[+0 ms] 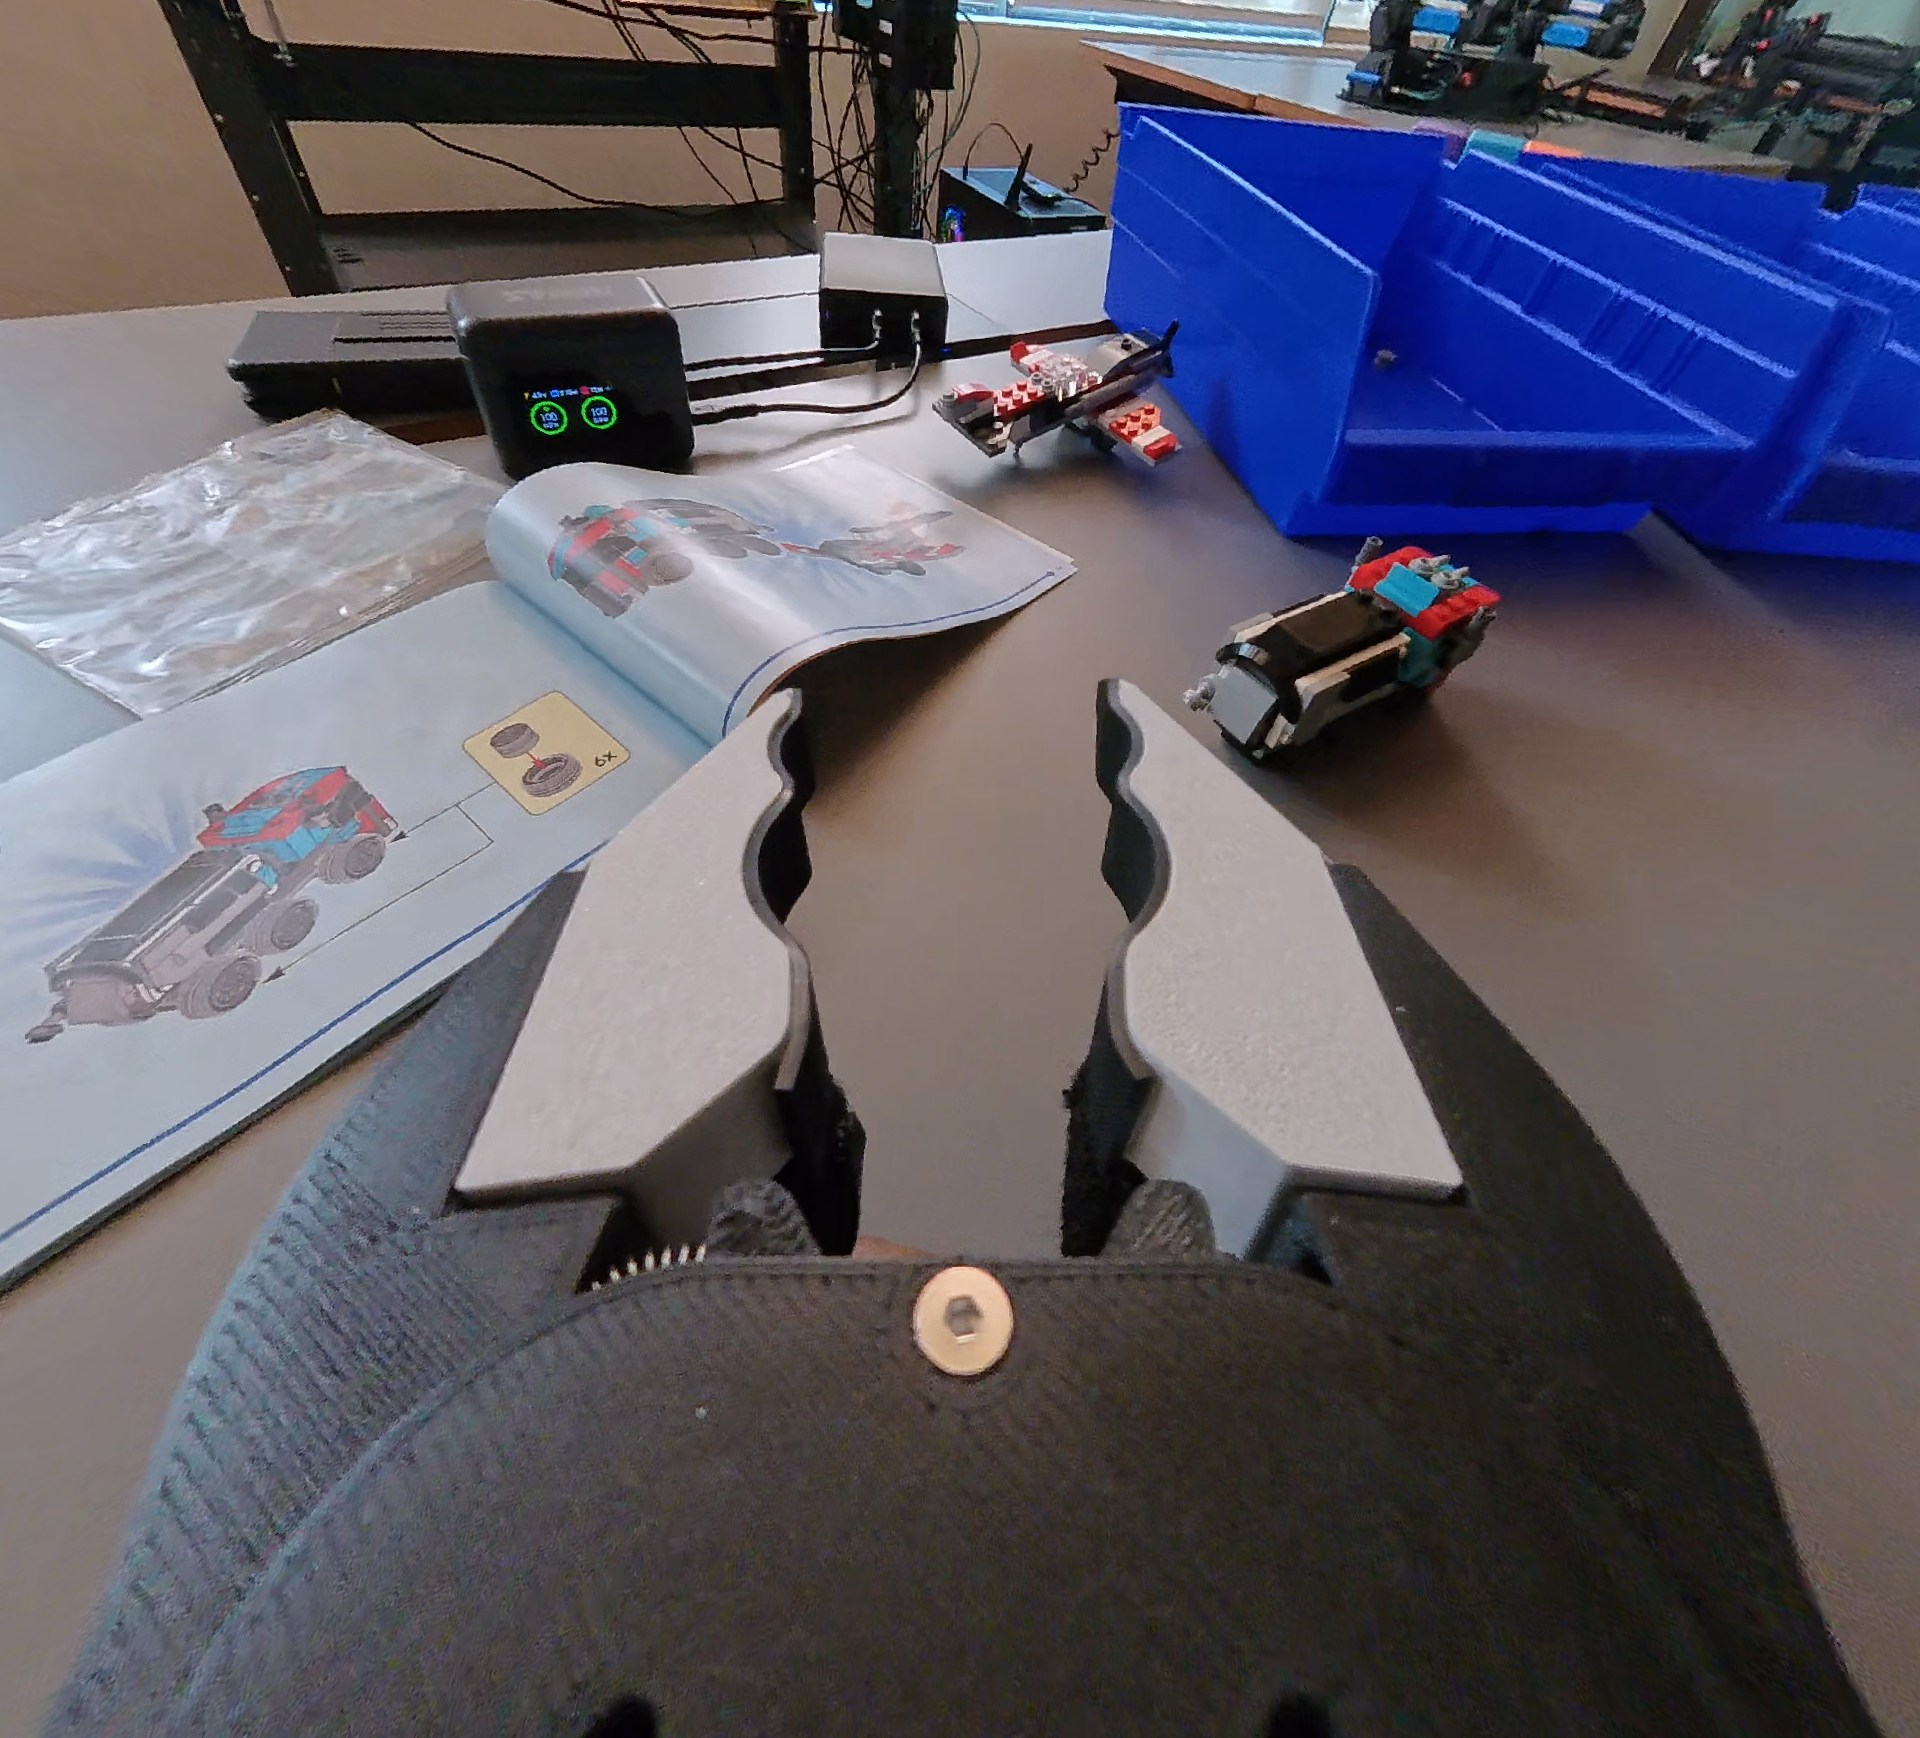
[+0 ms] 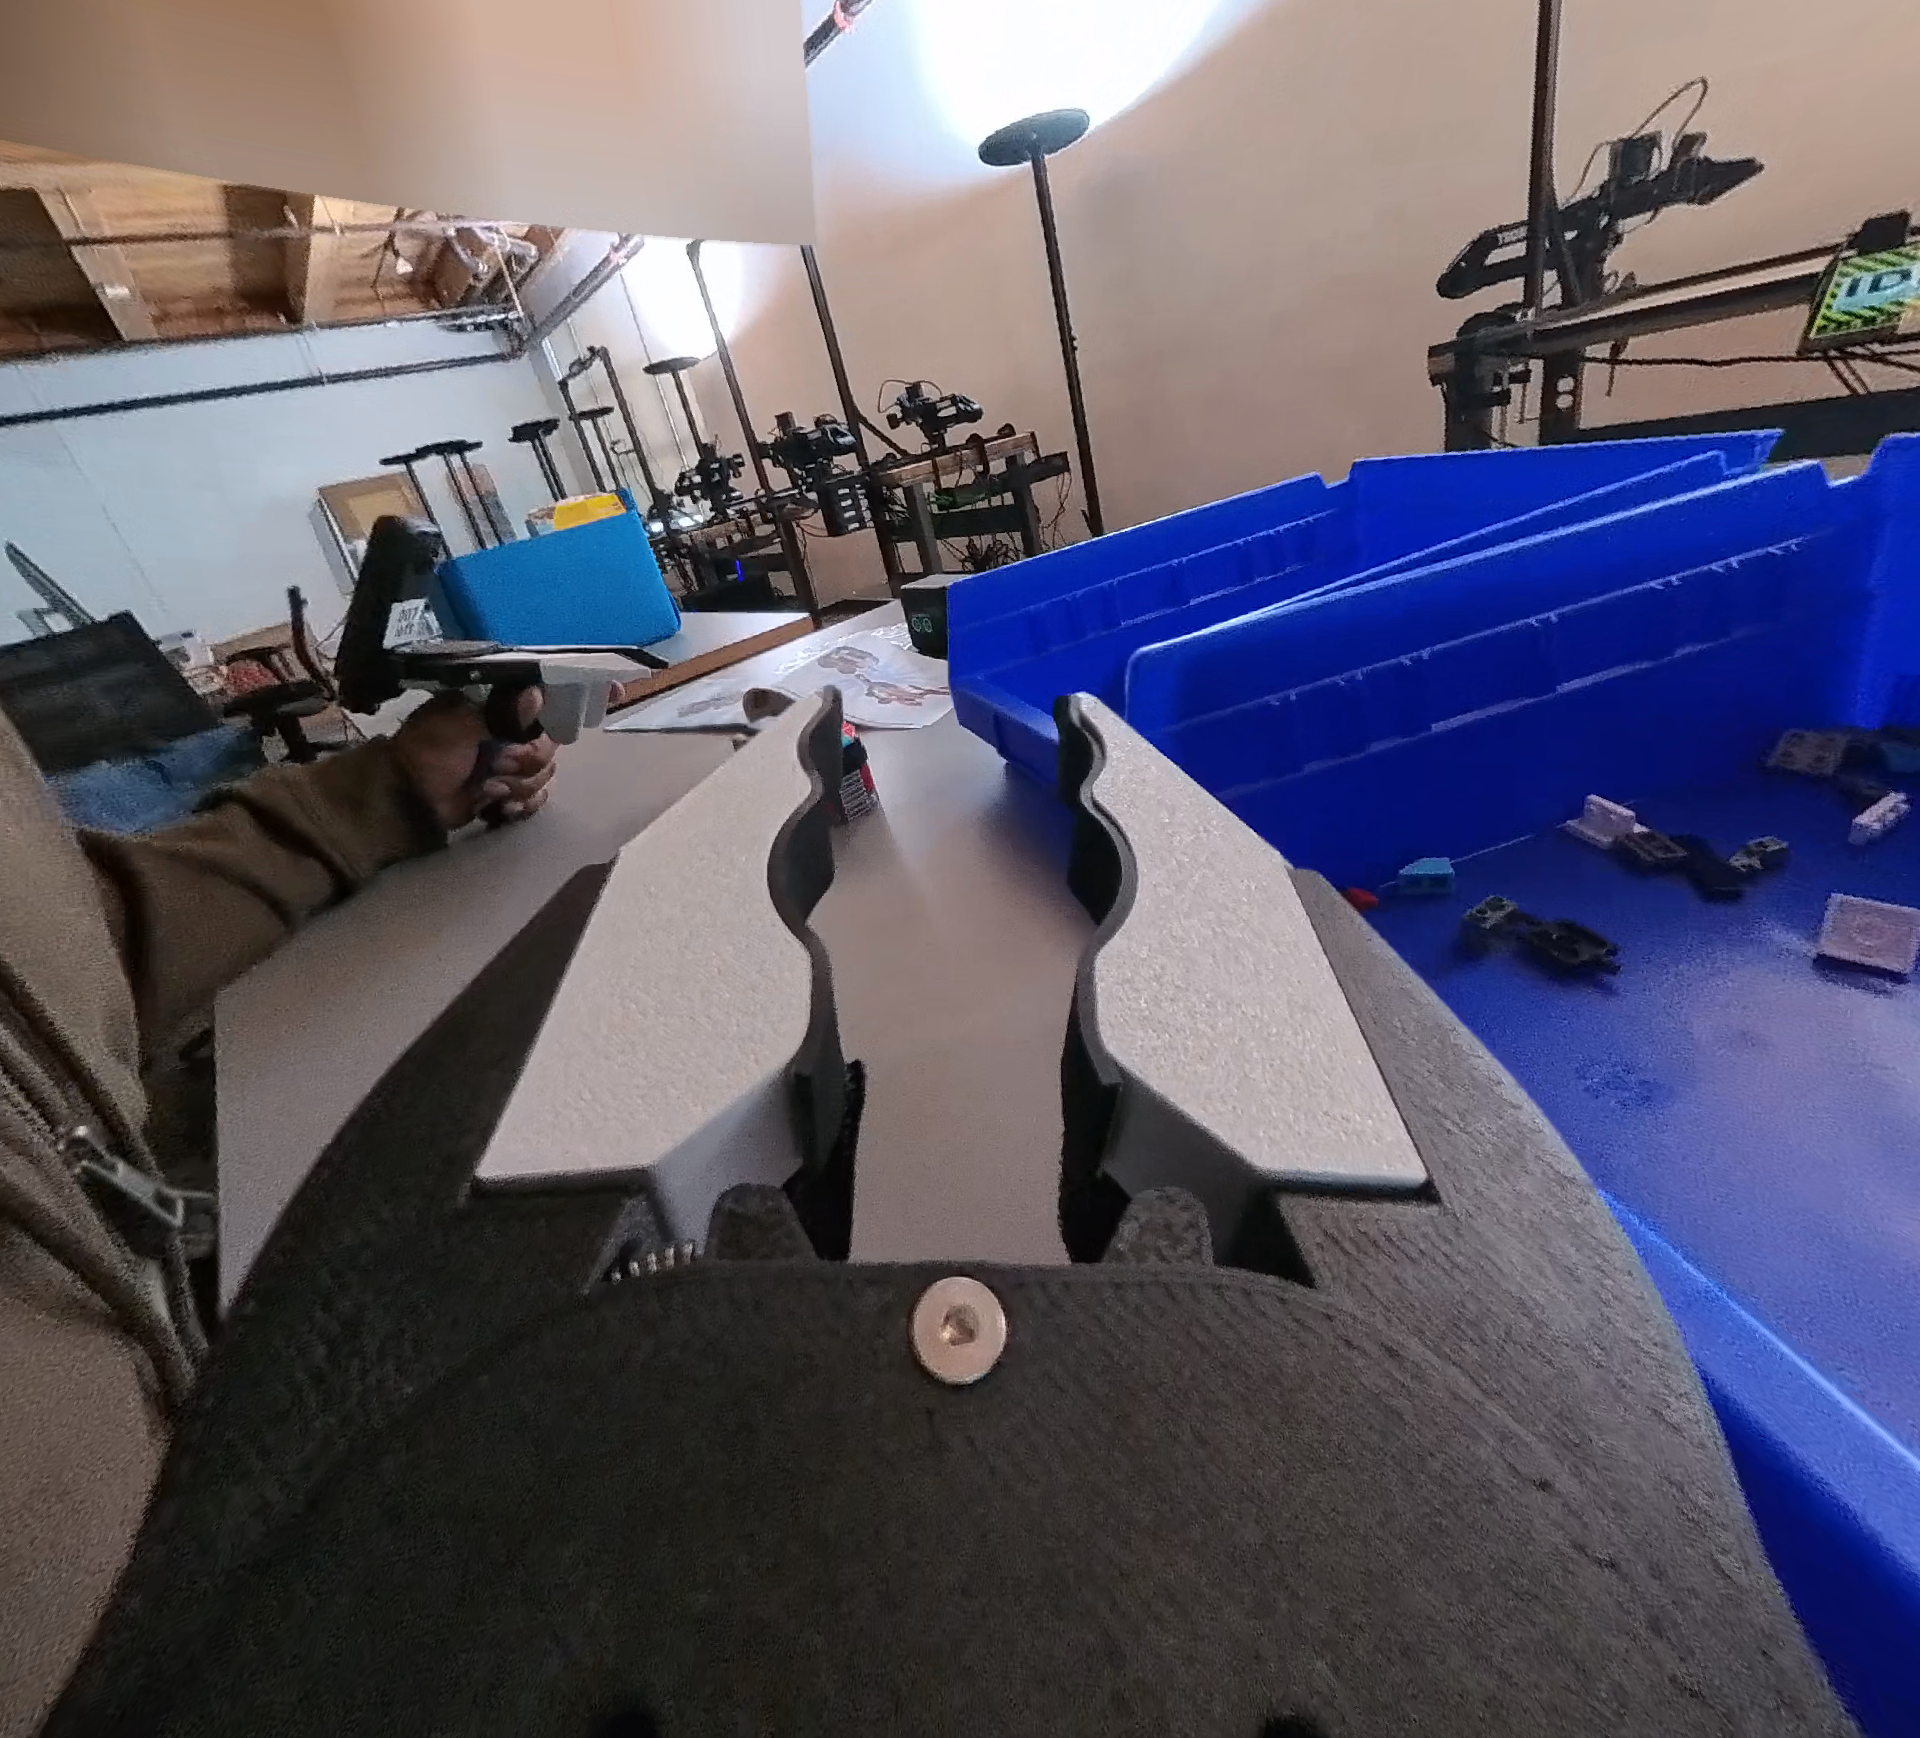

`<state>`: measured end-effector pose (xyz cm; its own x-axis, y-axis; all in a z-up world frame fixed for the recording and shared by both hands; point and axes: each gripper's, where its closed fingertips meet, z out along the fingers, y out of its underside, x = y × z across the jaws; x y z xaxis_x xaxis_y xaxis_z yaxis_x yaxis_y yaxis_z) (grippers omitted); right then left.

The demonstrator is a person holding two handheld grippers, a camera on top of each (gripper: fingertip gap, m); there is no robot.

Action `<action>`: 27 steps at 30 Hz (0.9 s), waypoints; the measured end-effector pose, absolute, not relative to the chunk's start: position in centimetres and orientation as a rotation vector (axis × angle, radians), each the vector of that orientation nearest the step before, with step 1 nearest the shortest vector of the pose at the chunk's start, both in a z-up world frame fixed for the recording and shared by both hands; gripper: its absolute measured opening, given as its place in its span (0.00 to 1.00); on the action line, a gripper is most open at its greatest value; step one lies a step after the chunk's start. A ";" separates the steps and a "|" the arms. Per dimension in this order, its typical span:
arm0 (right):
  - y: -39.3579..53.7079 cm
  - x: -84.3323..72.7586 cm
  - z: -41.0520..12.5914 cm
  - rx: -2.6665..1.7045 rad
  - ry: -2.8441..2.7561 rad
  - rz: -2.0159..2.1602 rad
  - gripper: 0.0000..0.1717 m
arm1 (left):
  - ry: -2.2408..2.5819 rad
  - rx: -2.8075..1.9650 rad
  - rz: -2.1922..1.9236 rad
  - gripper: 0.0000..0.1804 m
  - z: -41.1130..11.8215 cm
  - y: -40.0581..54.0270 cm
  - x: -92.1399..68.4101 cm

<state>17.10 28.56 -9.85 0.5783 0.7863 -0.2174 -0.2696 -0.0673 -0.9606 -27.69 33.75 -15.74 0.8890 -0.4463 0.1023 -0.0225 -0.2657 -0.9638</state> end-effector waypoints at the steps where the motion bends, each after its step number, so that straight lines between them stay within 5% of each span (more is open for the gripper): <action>1: 28.6 17.2 -9.8 -1.381 -0.477 0.929 0.24 | 0.348 -1.808 -0.433 0.31 -15.8 33.8 -27.6; 20: 24.0 21.6 -9.2 -1.364 -0.361 0.952 0.22 | 0.431 -1.820 -0.488 0.30 -16.0 32.5 -23.4; 27: 22.2 28.3 -7.7 -1.507 -0.531 0.645 0.20 | 0.417 -1.842 -0.501 0.30 -16.3 32.6 -23.4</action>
<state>28.34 22.22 -7.68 0.7294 0.6803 -0.0721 -0.0591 -0.0424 -0.9974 -23.35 32.63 -16.30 0.8470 -0.5144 0.1344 -0.0382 -0.3111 -0.9496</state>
